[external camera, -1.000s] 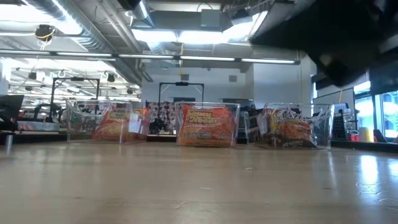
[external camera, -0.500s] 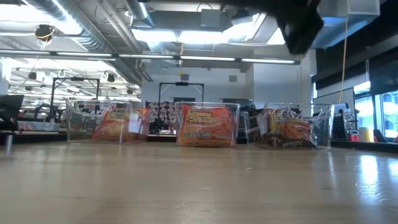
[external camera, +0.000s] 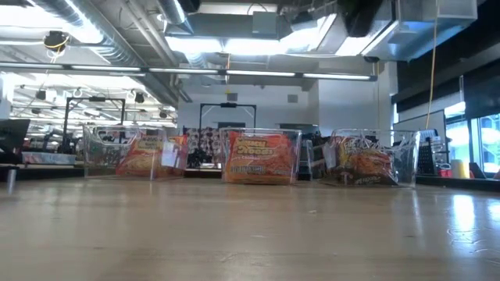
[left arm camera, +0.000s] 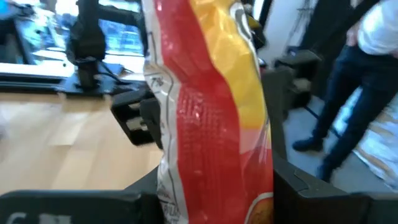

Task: Sort Maruchan noodles
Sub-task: Put the red noodle pack into the left transparent bin

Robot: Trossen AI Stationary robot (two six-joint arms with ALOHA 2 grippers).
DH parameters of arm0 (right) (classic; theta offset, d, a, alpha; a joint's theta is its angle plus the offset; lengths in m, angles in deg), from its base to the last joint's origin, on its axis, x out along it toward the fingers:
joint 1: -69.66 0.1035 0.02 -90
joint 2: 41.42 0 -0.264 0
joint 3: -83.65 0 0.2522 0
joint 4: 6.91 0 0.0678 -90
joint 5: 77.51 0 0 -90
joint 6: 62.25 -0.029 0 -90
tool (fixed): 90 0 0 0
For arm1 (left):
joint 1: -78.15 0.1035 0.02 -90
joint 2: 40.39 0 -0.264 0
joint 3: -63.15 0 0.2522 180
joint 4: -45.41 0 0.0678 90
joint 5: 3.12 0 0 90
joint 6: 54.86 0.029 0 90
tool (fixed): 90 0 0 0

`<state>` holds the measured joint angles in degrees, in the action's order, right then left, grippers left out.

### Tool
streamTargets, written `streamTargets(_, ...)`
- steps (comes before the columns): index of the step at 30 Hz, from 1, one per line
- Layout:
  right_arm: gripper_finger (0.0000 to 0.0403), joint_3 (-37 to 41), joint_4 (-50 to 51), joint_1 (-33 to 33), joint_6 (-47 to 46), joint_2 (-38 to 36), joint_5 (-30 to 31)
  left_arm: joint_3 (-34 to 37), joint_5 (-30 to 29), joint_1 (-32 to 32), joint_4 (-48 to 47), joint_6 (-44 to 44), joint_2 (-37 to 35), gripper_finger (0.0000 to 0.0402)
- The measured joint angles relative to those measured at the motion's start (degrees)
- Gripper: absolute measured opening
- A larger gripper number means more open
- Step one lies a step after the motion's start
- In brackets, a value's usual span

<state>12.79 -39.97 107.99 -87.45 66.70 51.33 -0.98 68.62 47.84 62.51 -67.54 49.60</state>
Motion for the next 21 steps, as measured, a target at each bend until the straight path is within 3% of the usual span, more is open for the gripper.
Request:
streamTargets(6, 0.0278, 0.0, -1.1, -2.3, 1.7, 0.0, -0.9, 0.0, 0.6, 1.1, 0.2, -0.5, 0.0, 0.0128)
streamTargets(16, 0.0126, 0.0, -0.7, -2.7, 4.3, 0.0, -2.2, 0.0, 1.3, 1.0, -0.2, 0.3, 0.0, 0.0142)
streamTargets(21, 0.0120, 0.0, -0.9, -2.8, 4.6, 0.0, -2.5, 0.0, 3.1, 1.1, -1.6, 0.8, -0.5, 0.0185)
